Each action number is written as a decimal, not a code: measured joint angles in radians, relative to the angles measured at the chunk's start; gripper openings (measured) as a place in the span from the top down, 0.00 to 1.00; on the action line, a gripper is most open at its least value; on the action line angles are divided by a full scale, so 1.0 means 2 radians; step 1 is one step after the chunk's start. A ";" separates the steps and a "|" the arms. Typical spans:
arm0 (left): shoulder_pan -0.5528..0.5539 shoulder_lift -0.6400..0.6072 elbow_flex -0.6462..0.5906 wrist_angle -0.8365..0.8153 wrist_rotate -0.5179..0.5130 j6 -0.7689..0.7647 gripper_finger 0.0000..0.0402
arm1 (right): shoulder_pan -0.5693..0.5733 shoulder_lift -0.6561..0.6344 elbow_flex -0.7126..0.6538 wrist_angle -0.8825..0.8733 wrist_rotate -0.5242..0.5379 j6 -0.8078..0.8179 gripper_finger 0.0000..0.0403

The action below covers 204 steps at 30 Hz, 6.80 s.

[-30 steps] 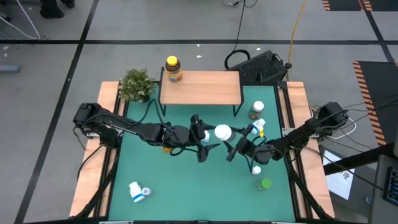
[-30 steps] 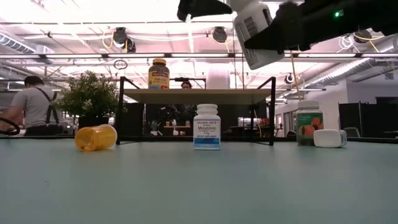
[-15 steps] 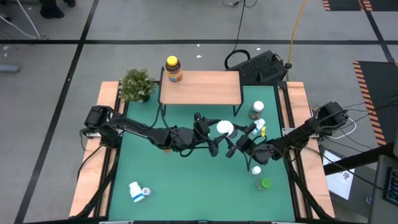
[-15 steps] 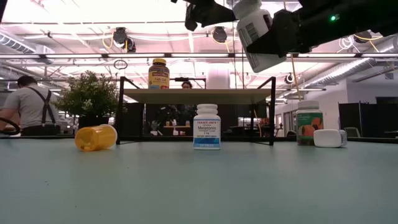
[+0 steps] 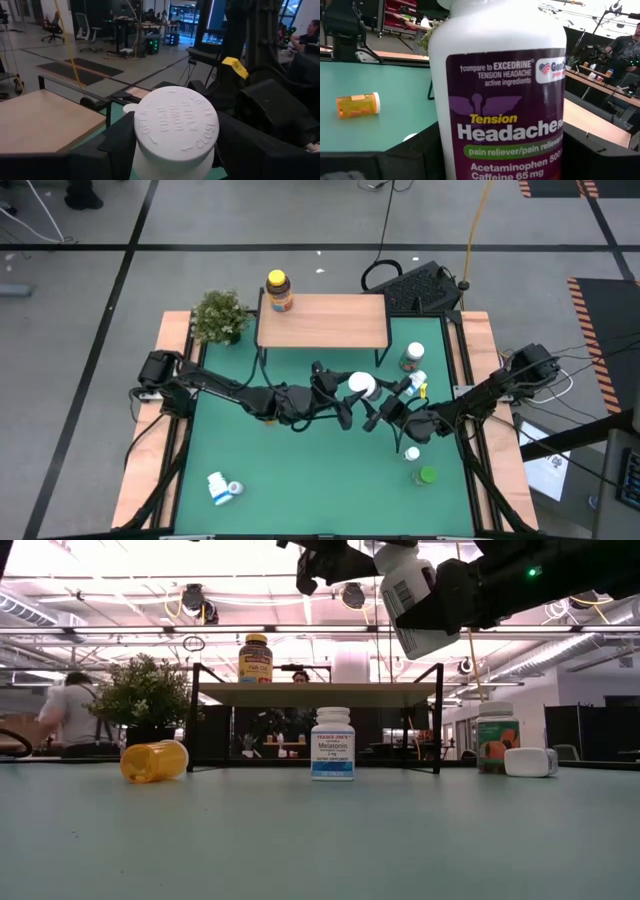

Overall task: Pick and place medicine bottles onto shelf by color
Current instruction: Put the white and purple pill bottle on the shelf, then put the green transparent pill bottle on the shelf

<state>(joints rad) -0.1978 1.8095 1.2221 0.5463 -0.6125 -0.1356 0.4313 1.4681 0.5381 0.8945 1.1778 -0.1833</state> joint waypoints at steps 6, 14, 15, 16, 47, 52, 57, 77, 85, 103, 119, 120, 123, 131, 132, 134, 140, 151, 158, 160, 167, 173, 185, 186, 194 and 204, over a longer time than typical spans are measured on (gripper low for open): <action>0.000 -0.005 0.000 -0.016 -0.002 0.019 0.41 | 0.004 -0.003 0.000 0.005 -0.010 -0.031 0.32; 0.001 -0.047 -0.001 -0.108 0.006 0.058 0.39 | 0.049 -0.073 0.000 -0.007 -0.016 -0.045 0.09; 0.002 -0.054 -0.001 -0.117 0.005 0.062 0.39 | 0.055 -0.084 0.001 -0.015 -0.018 -0.041 0.07; 0.004 -0.063 -0.001 -0.128 0.005 0.066 0.40 | 0.063 -0.095 0.000 -0.029 -0.019 -0.039 0.05; 0.324 -0.309 0.000 -0.549 0.341 0.238 0.36 | 0.039 -0.206 -0.083 -0.057 -0.172 0.048 0.02; 0.389 -0.297 0.000 -0.549 0.406 0.254 0.40 | 0.039 -0.206 -0.083 -0.057 -0.172 0.047 0.02; 0.435 -0.284 0.000 -0.551 0.452 0.263 0.38 | 0.039 -0.206 -0.083 -0.059 -0.172 0.047 0.02; 0.470 -0.251 -0.001 -0.536 0.441 0.276 0.24 | 0.039 -0.206 -0.083 -0.067 -0.171 0.055 0.02; 0.470 -0.263 -0.001 -0.535 0.413 0.256 0.15 | 0.039 -0.206 -0.083 -0.072 -0.171 0.060 0.02; 0.389 -0.355 -0.075 -0.610 0.303 0.060 0.15 | 0.039 -0.206 -0.083 -0.087 -0.172 0.088 0.02; 0.311 -0.355 -0.241 -0.369 0.087 -0.038 0.15 | 0.039 -0.206 -0.083 -0.087 -0.172 0.084 0.02; 0.311 -0.355 -0.245 -0.357 0.086 -0.037 0.15 | 0.039 -0.206 -0.083 -0.087 -0.172 0.084 0.02; 0.314 -0.355 -0.249 -0.346 0.069 -0.039 0.15 | 0.039 -0.206 -0.083 -0.087 -0.172 0.084 0.02; 0.338 -0.355 -0.249 -0.346 0.044 -0.039 0.15 | 0.039 -0.206 -0.083 -0.087 -0.171 0.084 0.02; 0.341 -0.355 -0.249 -0.346 0.044 -0.038 0.15 | 0.039 -0.206 -0.083 -0.087 -0.171 0.083 0.02; 0.344 -0.355 -0.249 -0.346 0.044 -0.036 0.15 | 0.039 -0.206 -0.083 -0.087 -0.171 0.083 0.02; 0.341 -0.364 -0.249 -0.350 0.044 -0.037 0.15 | 0.039 -0.206 -0.083 -0.091 -0.171 0.082 0.02; 0.281 -0.447 -0.223 -0.369 0.109 -0.044 0.15 | 0.040 -0.229 -0.034 -0.254 -0.149 0.093 0.02; 0.211 -0.424 -0.225 -0.342 0.145 -0.021 0.15 | 0.023 -0.258 0.071 -0.537 -0.136 0.188 0.02; 0.190 -0.408 -0.225 -0.316 0.145 -0.020 0.15 | 0.007 -0.272 0.084 -0.577 -0.122 0.194 0.02; 0.119 -0.336 -0.225 -0.230 0.147 0.011 0.15 | -0.104 -0.334 0.087 -0.756 -0.172 0.282 0.02; 0.095 -0.308 -0.225 -0.164 0.147 0.058 0.15 | -0.181 -0.368 0.087 -0.824 -0.197 0.308 0.02; 0.094 -0.314 -0.225 -0.113 0.154 0.135 0.15 | -0.356 -0.341 0.058 -0.798 -0.351 0.235 0.02; 0.094 -0.315 -0.225 -0.111 0.157 0.138 0.15 | -0.366 -0.341 0.054 -0.796 -0.357 0.232 0.02; 0.094 -0.314 -0.224 -0.119 0.160 0.149 0.15 | -0.439 -0.342 0.014 -0.729 -0.434 0.238 0.06; 0.089 -0.314 -0.224 -0.133 0.160 0.132 0.15 | -0.475 -0.340 -0.084 -0.614 -0.446 0.233 0.08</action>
<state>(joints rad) -0.0208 1.1812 0.7734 0.2807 -0.2928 0.1287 -0.5180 0.7876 0.3702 -0.3344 0.2849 0.2832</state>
